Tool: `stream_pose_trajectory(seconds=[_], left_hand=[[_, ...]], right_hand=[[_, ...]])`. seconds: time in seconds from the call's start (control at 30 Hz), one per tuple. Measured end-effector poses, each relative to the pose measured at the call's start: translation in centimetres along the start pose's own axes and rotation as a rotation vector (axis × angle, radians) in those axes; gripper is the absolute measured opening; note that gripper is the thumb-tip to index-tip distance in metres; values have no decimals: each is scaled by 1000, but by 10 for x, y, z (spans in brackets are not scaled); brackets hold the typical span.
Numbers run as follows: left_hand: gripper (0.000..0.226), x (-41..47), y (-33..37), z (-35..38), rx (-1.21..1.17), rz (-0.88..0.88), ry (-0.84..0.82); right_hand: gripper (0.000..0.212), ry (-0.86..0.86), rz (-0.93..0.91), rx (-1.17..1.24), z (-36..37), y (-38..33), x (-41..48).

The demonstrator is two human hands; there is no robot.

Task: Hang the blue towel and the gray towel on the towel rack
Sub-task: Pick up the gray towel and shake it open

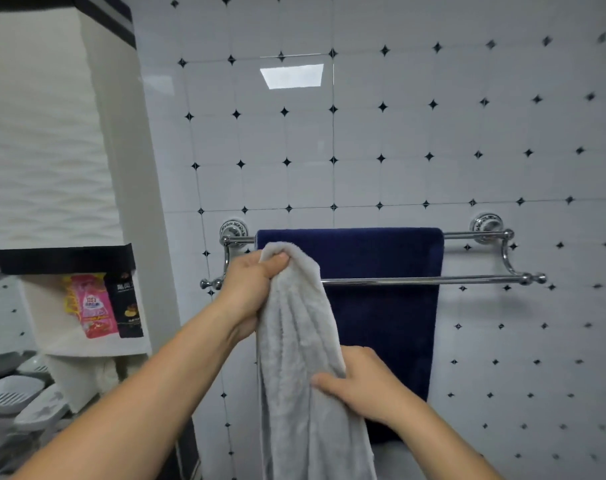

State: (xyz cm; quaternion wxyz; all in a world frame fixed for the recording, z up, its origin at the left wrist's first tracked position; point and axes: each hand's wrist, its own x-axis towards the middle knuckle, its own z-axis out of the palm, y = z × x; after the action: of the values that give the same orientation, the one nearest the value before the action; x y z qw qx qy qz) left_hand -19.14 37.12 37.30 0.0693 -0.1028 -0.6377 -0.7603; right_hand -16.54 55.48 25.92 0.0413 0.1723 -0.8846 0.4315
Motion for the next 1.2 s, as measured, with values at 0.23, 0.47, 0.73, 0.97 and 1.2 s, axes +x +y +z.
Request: stream_pose_trajectory(seconds=[0.23,0.47,0.73,0.97,1.2], left_hand=[[17,11,17,-30,-27,146,122],[25,13,15,-70,-18,205,188],[9,17,-1,-113,-103,-52,327],[22,3,-51,-97,125,-161,315],[50,-32,-83,-53,459,67,-113]], right_hand=[[12,66,332,-52,-32,79,-10],[32,307,598,172,-55,107,-21],[15,362,391,767,-78,55,-19],[49,205,141,1169,-62,20,-11],[32,400,-155,641,-44,-35,6]])
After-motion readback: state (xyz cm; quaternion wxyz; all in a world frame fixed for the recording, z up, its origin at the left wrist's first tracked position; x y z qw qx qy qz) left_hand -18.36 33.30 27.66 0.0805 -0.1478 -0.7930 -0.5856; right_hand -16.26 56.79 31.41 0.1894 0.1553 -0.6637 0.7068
